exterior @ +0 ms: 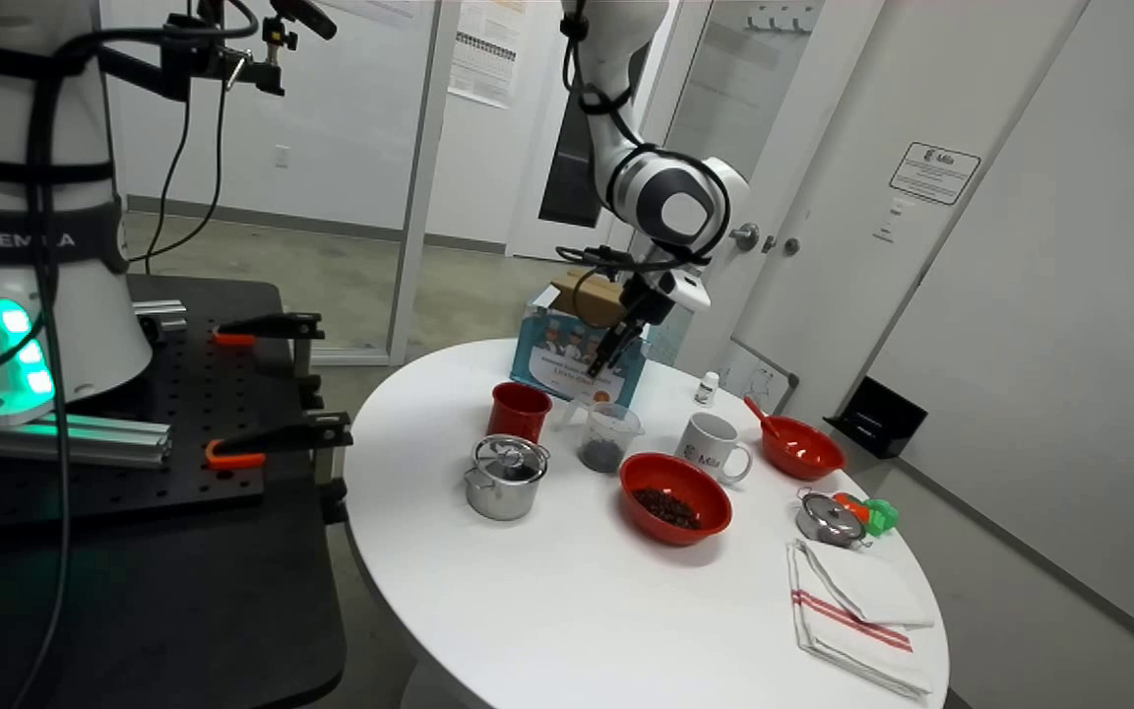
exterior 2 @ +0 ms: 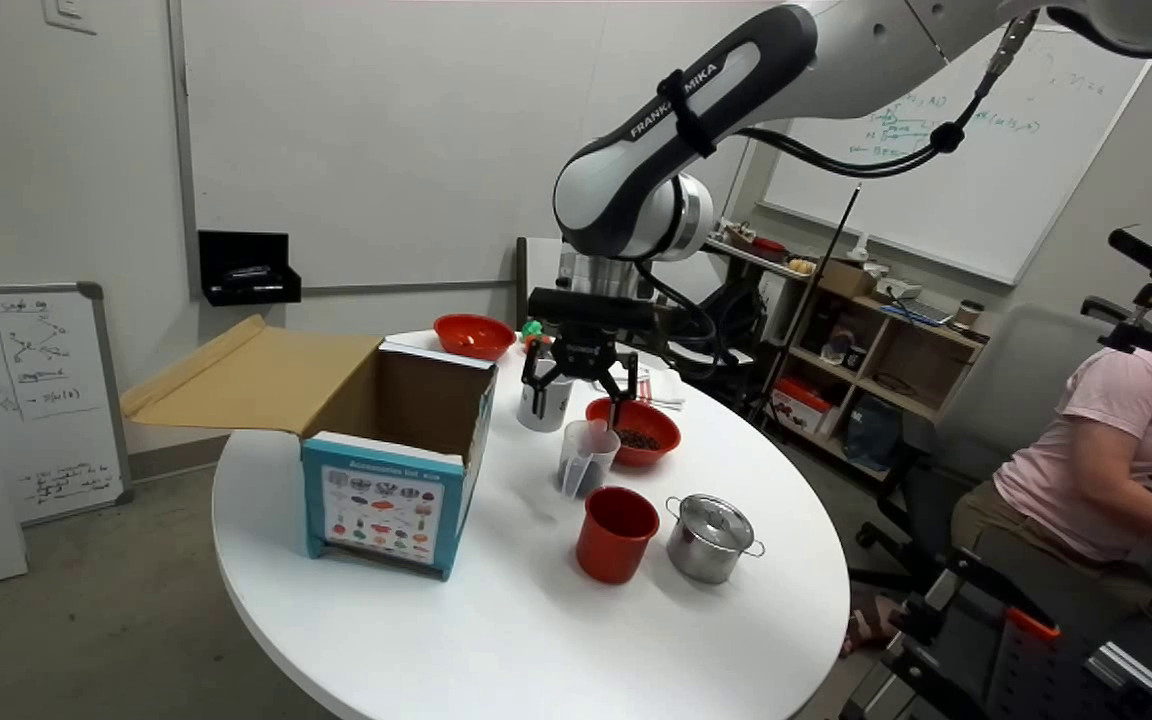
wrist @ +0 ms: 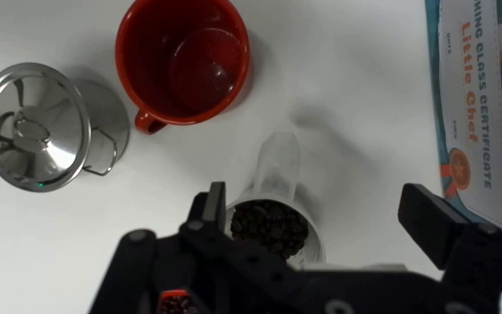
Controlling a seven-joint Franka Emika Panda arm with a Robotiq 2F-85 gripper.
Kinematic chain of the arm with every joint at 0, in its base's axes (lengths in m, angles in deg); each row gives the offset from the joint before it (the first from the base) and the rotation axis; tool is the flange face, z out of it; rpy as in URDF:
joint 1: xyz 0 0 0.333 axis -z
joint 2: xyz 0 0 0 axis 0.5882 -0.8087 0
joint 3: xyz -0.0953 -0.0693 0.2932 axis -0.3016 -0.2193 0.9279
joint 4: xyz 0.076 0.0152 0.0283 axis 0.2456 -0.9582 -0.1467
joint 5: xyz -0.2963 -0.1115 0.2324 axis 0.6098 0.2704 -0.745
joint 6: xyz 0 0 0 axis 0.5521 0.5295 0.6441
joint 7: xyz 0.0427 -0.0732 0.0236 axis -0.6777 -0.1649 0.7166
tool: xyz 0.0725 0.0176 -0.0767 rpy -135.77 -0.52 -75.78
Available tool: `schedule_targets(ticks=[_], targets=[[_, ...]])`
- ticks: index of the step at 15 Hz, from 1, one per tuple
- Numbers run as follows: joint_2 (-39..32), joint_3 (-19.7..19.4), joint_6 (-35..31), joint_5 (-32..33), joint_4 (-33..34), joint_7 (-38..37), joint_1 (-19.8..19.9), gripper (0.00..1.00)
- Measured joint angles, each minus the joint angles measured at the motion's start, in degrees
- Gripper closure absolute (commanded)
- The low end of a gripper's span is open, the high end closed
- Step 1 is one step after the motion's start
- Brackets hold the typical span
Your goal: Pour the contents of the clear jar into the red bowl
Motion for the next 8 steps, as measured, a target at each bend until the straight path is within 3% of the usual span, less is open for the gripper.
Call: schedule_targets(ticks=[8], targets=[[-2.22,-0.28,1.28,-2.52,0.70,-2.10,0.80,0.00]])
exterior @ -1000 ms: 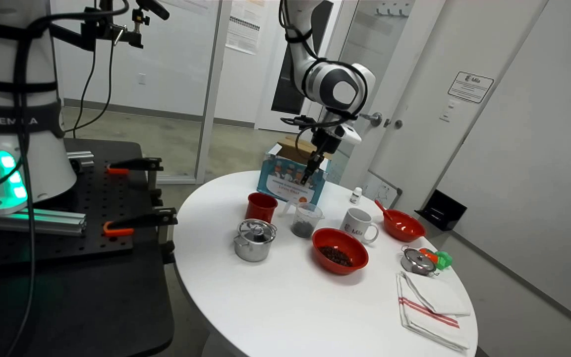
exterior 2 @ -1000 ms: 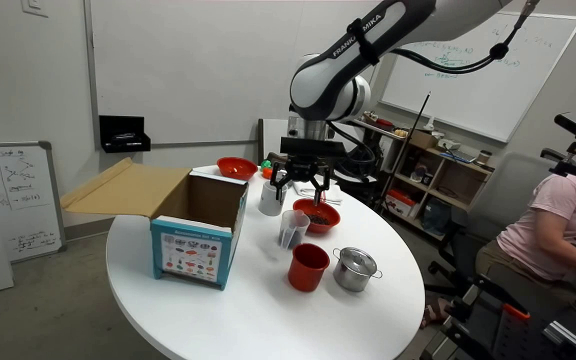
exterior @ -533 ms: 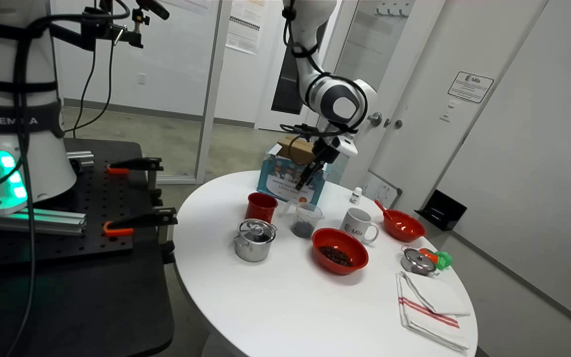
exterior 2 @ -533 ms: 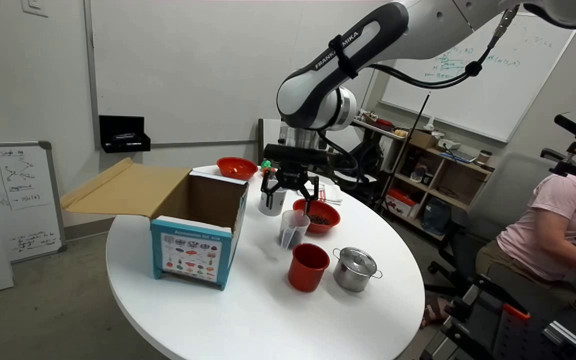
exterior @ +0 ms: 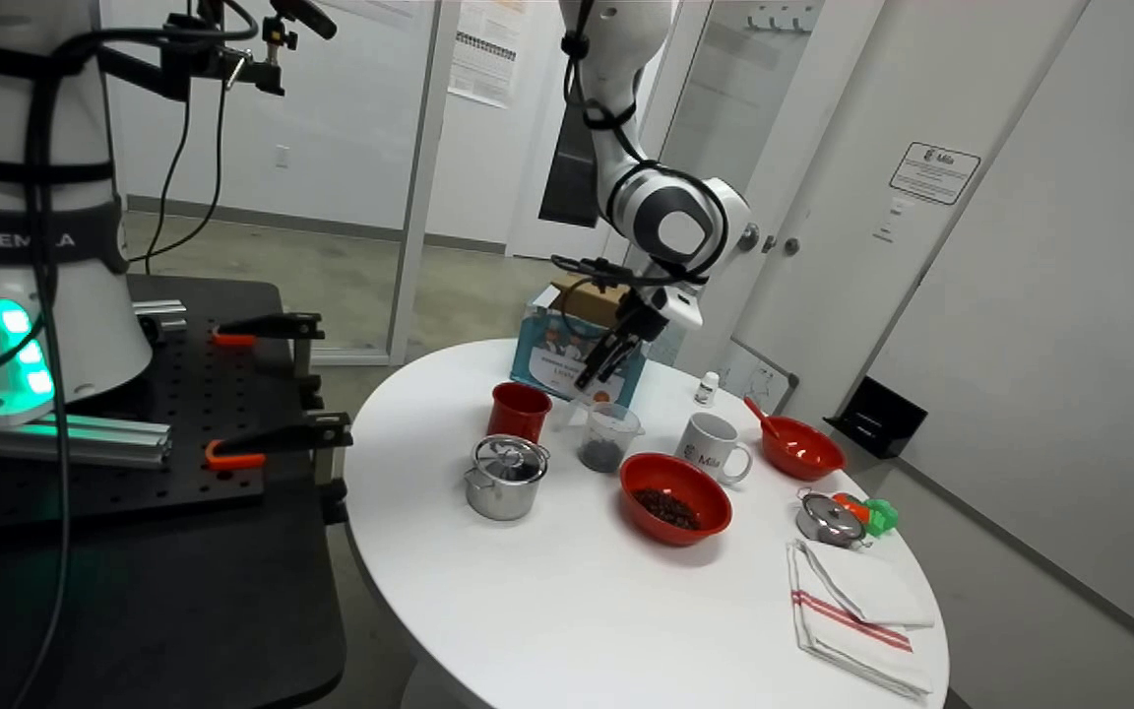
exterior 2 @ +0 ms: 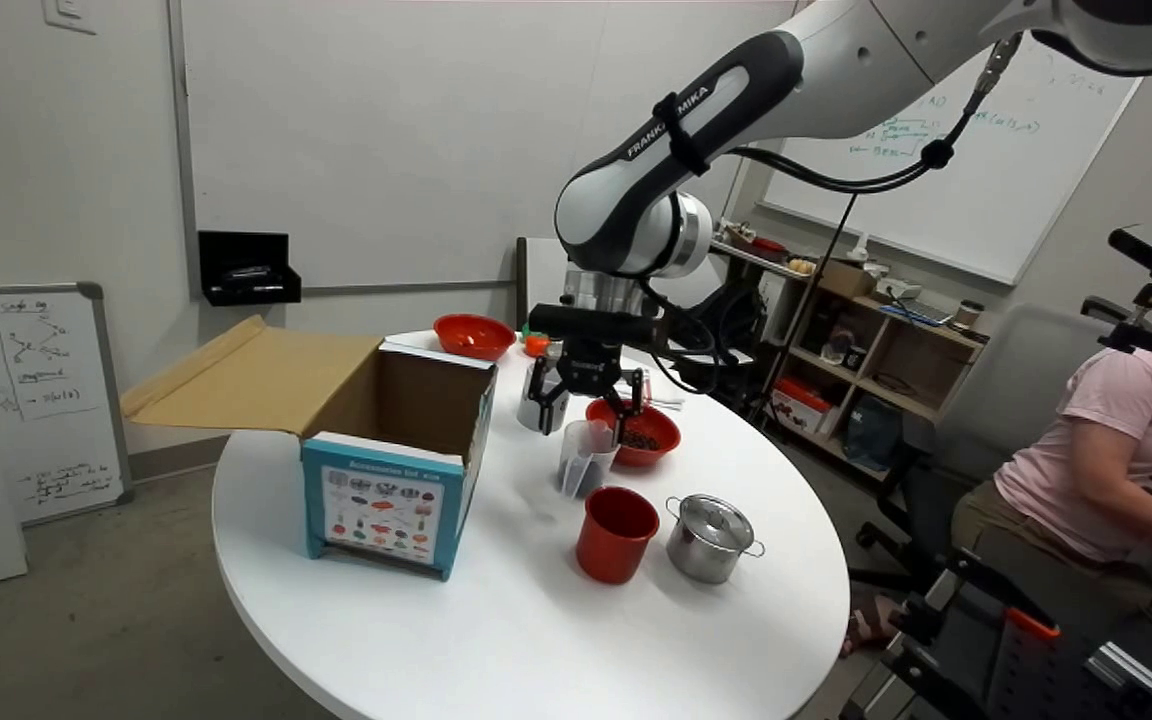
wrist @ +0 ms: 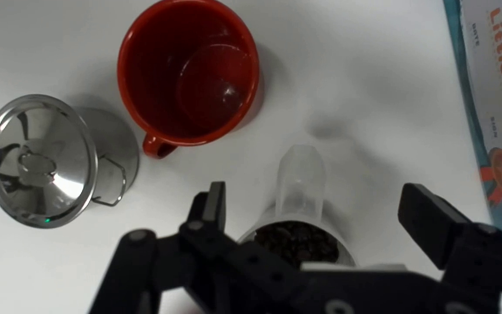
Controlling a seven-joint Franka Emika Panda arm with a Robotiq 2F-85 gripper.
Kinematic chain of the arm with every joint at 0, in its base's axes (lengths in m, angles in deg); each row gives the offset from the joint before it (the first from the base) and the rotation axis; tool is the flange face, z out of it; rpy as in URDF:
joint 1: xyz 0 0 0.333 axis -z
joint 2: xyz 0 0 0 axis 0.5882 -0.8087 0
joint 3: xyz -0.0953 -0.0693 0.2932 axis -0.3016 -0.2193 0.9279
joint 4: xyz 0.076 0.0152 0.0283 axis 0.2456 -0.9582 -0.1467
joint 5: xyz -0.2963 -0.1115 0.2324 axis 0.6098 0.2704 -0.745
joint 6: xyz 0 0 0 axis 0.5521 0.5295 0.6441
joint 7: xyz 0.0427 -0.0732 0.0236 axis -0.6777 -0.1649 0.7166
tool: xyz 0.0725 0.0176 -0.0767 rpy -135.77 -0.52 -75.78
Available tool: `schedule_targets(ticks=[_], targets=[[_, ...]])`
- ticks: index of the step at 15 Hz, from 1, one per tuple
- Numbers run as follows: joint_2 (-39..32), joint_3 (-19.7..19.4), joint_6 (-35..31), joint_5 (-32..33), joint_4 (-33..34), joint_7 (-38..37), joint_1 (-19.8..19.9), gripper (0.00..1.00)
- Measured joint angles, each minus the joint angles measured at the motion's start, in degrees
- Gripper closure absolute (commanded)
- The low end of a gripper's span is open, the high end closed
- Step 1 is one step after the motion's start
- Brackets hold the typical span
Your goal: Pour the contents of the clear jar into the red bowl
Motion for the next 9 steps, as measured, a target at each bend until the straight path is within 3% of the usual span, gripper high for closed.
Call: schedule_targets(ticks=[5,9], targets=[[-0.86,-0.05,0.00,-0.38,0.00,0.00,0.10,0.00],[-1.53,-0.06,0.00,-0.41,0.02,-0.03,0.09,0.23]])
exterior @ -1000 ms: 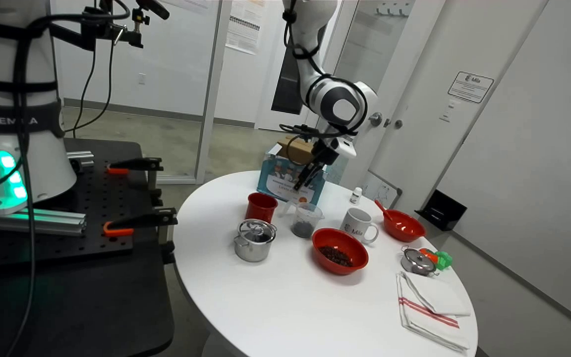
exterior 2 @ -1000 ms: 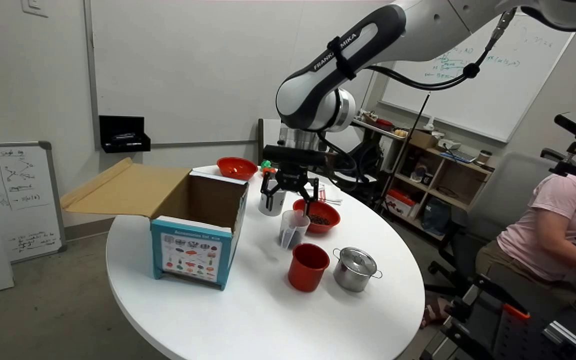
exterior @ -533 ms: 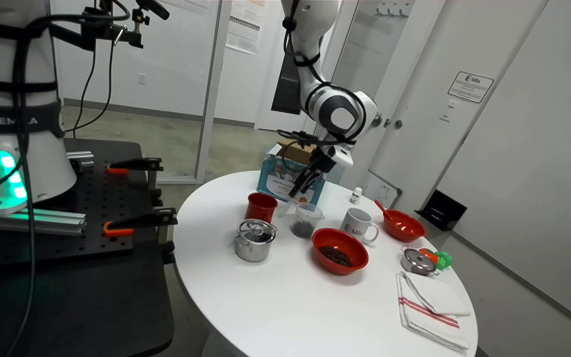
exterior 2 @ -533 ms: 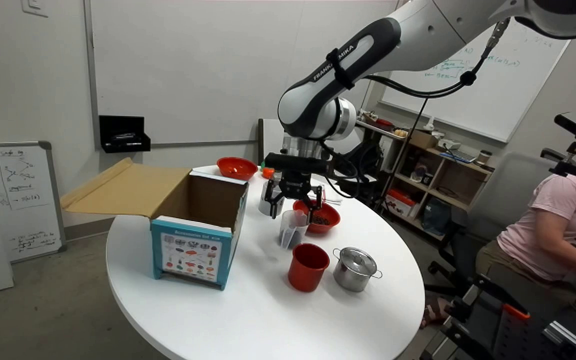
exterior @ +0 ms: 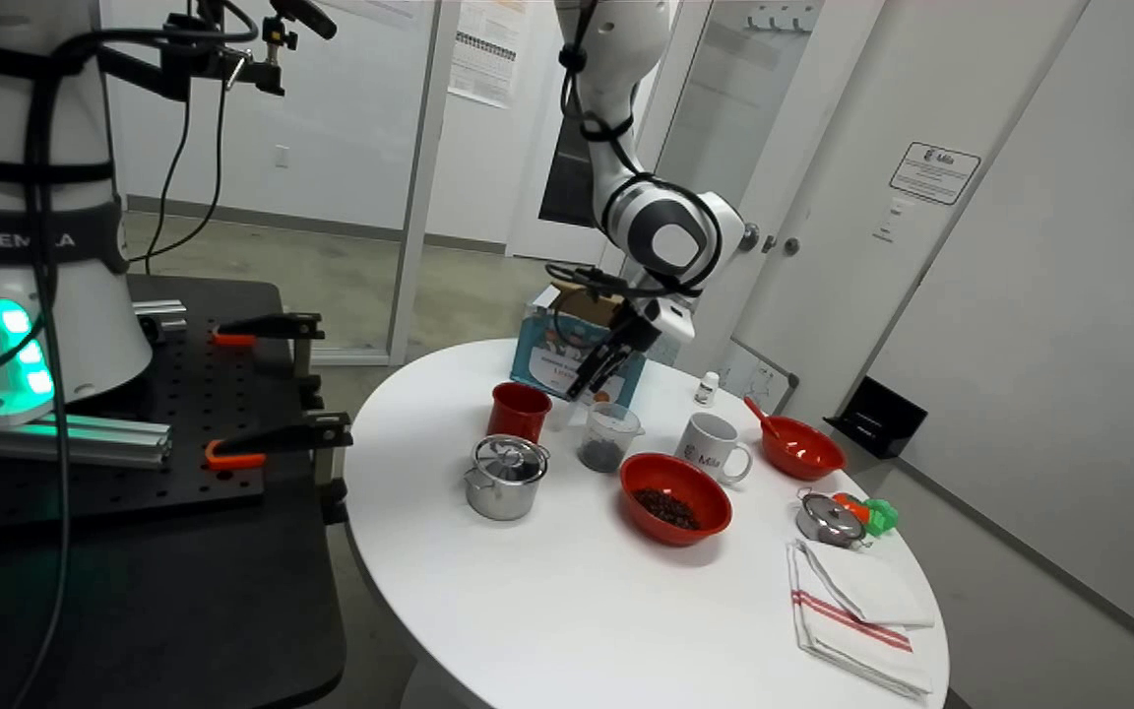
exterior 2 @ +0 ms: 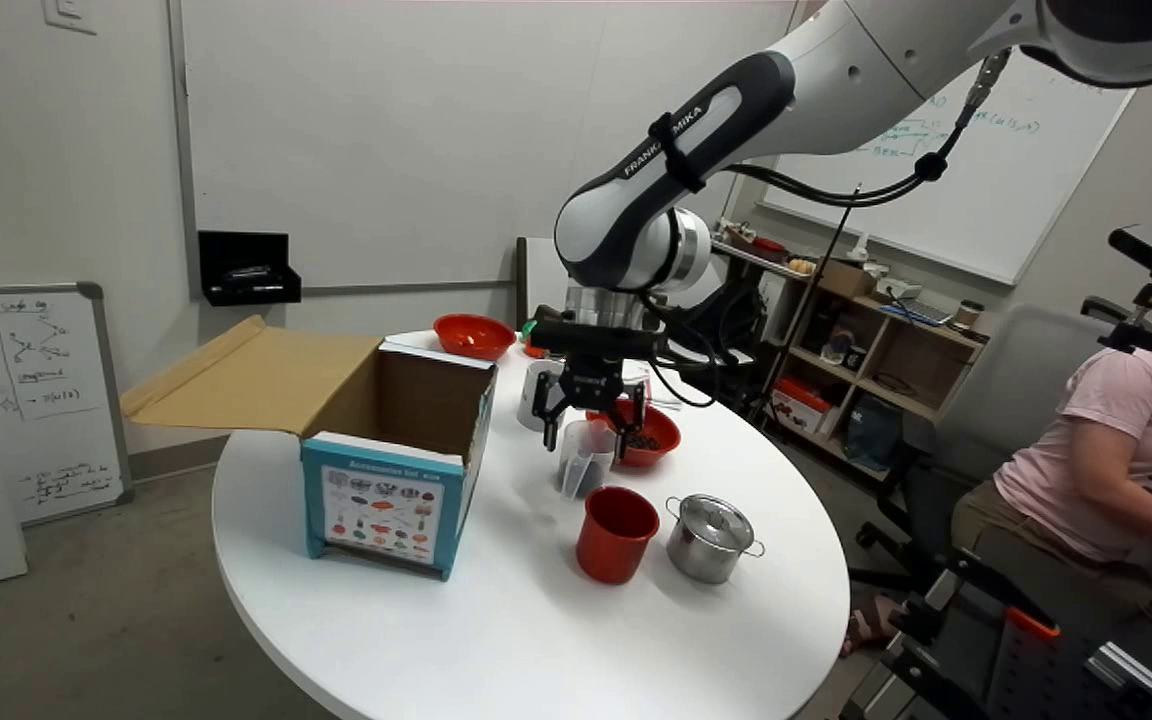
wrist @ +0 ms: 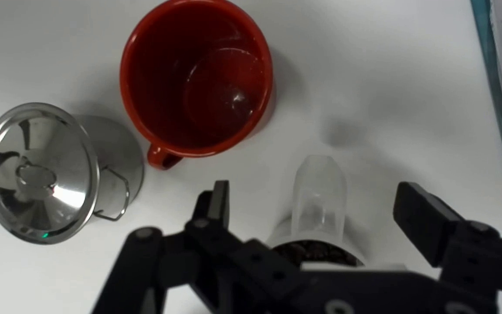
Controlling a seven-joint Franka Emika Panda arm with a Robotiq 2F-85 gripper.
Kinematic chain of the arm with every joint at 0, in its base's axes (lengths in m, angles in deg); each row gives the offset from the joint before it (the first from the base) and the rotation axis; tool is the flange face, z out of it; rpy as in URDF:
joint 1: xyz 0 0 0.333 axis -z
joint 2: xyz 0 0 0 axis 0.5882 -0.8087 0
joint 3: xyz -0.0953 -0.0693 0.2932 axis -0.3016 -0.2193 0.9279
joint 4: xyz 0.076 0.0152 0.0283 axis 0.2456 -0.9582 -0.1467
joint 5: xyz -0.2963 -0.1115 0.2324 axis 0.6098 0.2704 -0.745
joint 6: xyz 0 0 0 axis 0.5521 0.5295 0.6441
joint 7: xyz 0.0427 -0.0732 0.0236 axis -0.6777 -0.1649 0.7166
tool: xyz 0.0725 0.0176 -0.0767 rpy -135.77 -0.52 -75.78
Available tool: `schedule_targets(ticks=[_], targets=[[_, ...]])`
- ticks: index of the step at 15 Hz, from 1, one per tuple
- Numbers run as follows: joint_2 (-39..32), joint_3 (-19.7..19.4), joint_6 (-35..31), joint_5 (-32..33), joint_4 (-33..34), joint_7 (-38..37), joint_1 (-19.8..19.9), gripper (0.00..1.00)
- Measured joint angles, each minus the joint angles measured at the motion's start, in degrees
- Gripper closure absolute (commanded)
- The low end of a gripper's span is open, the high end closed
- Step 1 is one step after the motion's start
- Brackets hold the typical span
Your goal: Pour the contents of the clear jar into the red bowl
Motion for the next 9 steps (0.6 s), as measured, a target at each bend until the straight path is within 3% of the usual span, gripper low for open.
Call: schedule_targets(ticks=[1,8,9], targets=[[-0.15,0.00,0.00,0.00,0.01,0.00,0.00,0.38],[-0.52,-0.07,0.00,0.00,0.08,-0.05,-0.02,0.92],[-0.52,-0.08,0.00,0.00,0.13,-0.09,-0.04,0.96]])
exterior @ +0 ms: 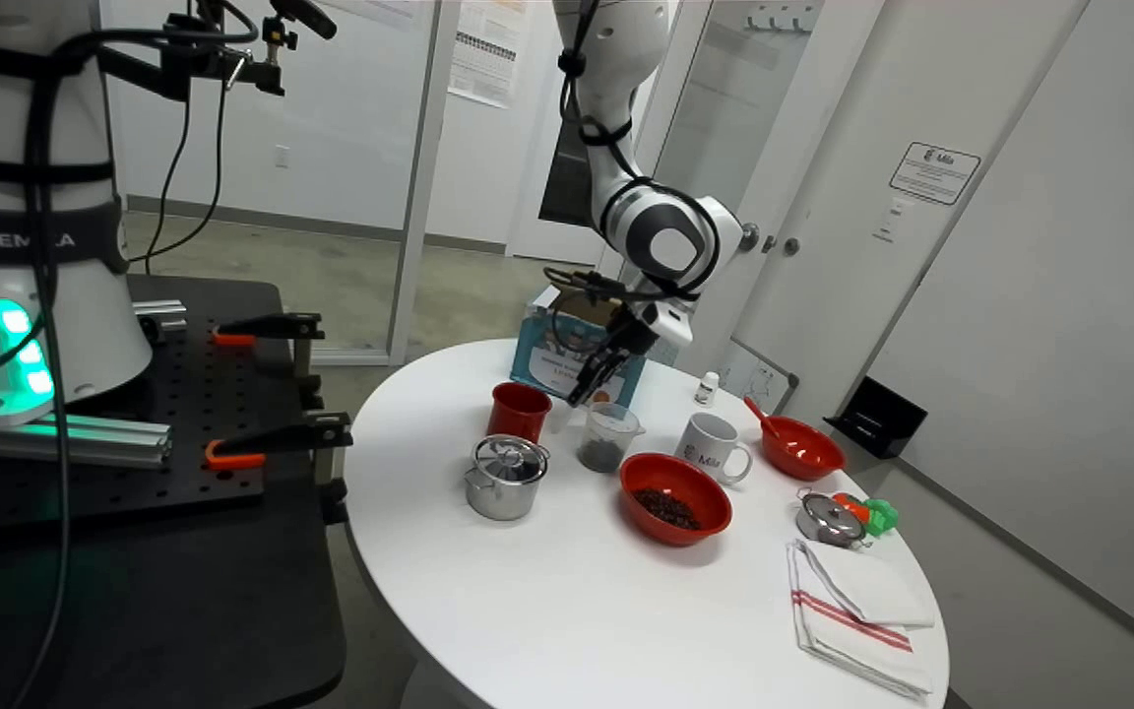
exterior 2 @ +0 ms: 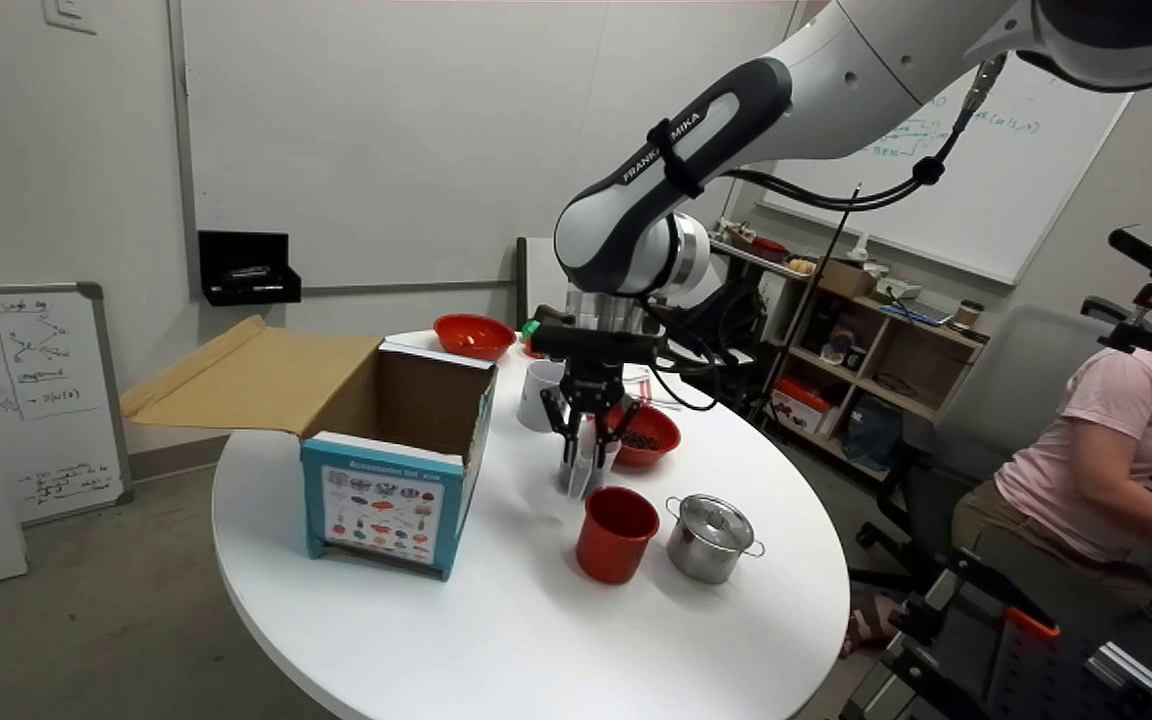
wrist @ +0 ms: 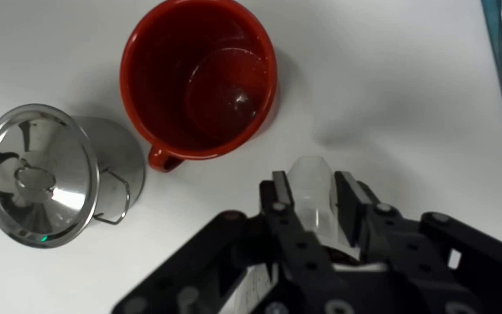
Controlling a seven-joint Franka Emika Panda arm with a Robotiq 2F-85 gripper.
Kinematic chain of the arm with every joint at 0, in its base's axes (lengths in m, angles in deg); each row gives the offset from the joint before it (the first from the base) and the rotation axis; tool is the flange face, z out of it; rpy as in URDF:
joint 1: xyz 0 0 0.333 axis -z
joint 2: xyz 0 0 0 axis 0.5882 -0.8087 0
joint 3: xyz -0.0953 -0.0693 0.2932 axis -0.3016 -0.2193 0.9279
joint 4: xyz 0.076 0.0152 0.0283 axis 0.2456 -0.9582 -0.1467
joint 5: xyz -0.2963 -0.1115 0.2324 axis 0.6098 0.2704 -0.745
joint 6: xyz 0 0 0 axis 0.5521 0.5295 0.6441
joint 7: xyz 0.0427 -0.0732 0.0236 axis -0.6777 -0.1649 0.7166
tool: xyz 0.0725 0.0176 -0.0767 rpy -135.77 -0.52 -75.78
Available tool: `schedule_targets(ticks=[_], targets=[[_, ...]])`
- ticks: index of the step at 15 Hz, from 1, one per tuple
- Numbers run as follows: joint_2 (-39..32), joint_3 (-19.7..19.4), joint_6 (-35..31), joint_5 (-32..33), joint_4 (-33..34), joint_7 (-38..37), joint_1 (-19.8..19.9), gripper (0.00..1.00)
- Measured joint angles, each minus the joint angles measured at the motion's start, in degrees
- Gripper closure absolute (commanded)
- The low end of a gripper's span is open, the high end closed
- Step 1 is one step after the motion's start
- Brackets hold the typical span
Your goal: Pour the contents of the clear jar into the red bowl
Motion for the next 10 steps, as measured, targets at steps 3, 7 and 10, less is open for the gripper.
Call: schedule_targets(ticks=[3,7,10], targets=[[0.00,-0.12,0.00,0.00,0.13,-0.17,-0.08,0.93],[0.05,-0.57,-0.04,0.00,0.18,-0.66,-0.07,0.93],[0.56,-0.78,-0.12,-0.03,0.19,-0.75,-0.02,0.93]])
